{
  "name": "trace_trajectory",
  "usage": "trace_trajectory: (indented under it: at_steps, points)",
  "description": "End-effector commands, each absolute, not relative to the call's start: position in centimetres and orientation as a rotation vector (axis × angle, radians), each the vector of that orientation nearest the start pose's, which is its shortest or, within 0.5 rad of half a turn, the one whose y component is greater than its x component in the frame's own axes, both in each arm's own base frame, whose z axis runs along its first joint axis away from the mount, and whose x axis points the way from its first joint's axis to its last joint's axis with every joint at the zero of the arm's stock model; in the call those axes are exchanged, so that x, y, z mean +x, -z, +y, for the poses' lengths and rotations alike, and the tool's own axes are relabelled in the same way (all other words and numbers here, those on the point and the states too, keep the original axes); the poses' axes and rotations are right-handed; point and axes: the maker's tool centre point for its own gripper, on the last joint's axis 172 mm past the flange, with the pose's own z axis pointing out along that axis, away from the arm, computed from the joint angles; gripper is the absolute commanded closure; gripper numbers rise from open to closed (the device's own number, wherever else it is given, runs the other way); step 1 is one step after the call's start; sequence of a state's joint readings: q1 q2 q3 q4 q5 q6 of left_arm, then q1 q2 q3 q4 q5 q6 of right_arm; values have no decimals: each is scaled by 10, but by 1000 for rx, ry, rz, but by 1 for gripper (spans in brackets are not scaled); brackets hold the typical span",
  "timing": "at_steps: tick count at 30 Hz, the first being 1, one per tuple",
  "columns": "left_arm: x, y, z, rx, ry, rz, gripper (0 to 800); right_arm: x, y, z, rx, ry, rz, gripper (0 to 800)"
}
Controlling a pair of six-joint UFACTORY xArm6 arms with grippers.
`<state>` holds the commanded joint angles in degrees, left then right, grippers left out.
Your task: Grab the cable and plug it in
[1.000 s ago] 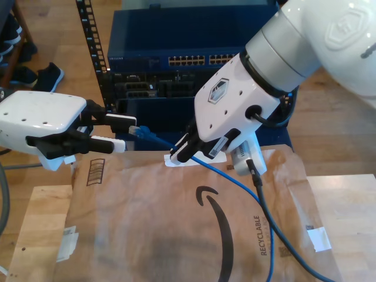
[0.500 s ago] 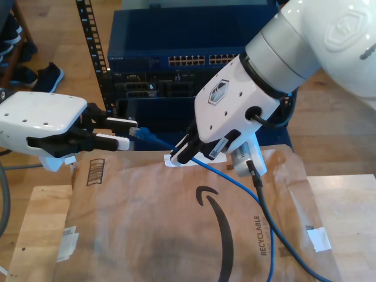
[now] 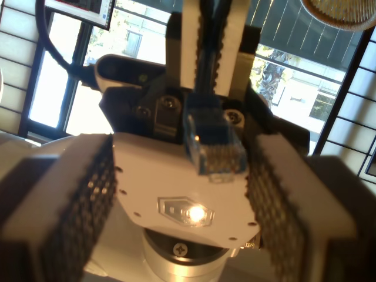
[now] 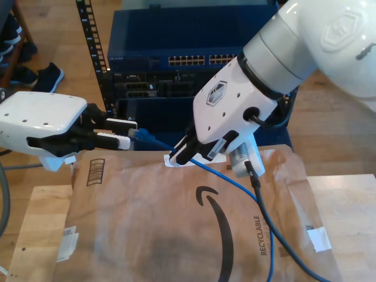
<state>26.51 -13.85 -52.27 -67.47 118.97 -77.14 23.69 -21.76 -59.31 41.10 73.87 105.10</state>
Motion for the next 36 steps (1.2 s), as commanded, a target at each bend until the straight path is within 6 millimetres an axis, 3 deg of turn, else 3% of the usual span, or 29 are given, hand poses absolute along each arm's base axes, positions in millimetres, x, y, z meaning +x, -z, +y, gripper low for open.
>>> trace_trajectory:
  at_steps: [8,36]
  points:
    - [322,-415,-122,1236,1461,1499,557,316,-375,309,-1840,-792,1864,799]
    - [321,-415,-122,1250,1442,1475,616,315,-373,310,-1844,-797,1867,799]
